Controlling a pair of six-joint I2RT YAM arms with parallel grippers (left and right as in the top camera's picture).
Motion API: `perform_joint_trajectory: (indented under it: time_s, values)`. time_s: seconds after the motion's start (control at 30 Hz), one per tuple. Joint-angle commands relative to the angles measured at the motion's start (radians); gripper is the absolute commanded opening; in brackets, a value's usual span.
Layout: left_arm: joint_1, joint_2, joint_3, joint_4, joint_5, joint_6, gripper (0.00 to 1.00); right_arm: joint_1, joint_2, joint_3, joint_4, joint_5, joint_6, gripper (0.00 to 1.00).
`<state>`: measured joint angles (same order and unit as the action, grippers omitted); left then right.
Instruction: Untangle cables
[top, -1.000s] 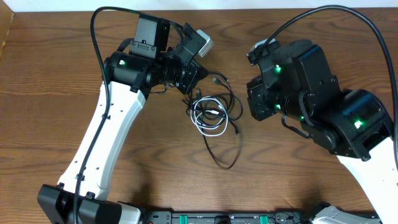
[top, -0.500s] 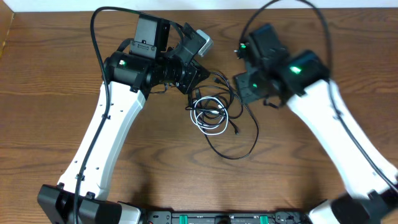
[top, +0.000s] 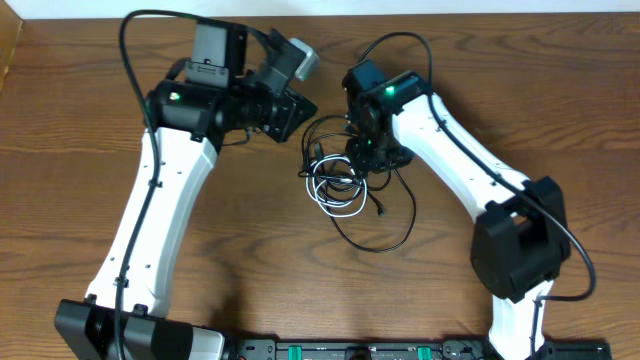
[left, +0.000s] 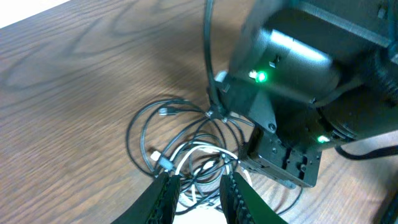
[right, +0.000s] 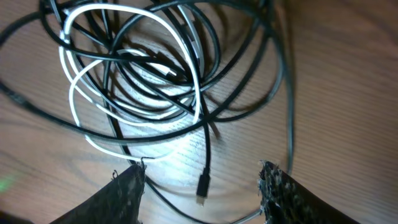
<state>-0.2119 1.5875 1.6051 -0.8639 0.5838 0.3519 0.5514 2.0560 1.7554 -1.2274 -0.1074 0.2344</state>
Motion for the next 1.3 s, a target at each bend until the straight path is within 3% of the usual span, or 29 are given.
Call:
perform_joint_trajectory:
  time_s: [0.0, 0.87, 1.1, 1.2, 1.23, 1.27]
  values:
    - [0.042, -0.009, 0.014, 0.005, -0.009, -0.035, 0.28, 0.016, 0.046, 0.011, 0.008, -0.064, 0.003, 0.58]
    - [0.060, -0.009, 0.014, 0.004, 0.014, -0.035, 0.28, 0.063, 0.150, -0.020, 0.023, 0.000, 0.068, 0.64]
    - [0.059, -0.009, 0.014, 0.004, 0.014, -0.035, 0.28, 0.064, 0.150, -0.114, 0.107, -0.002, 0.087, 0.64]
    - [0.059, -0.009, 0.014, 0.004, 0.014, -0.036, 0.28, 0.064, 0.150, -0.149, 0.140, -0.014, 0.092, 0.63]
    - [0.059, -0.009, 0.014, 0.004, 0.014, -0.036, 0.28, 0.064, 0.150, -0.156, 0.146, -0.020, 0.092, 0.59]
    - [0.059, -0.009, 0.014, 0.004, 0.015, -0.036, 0.28, 0.064, 0.150, -0.163, 0.154, -0.027, 0.095, 0.47]
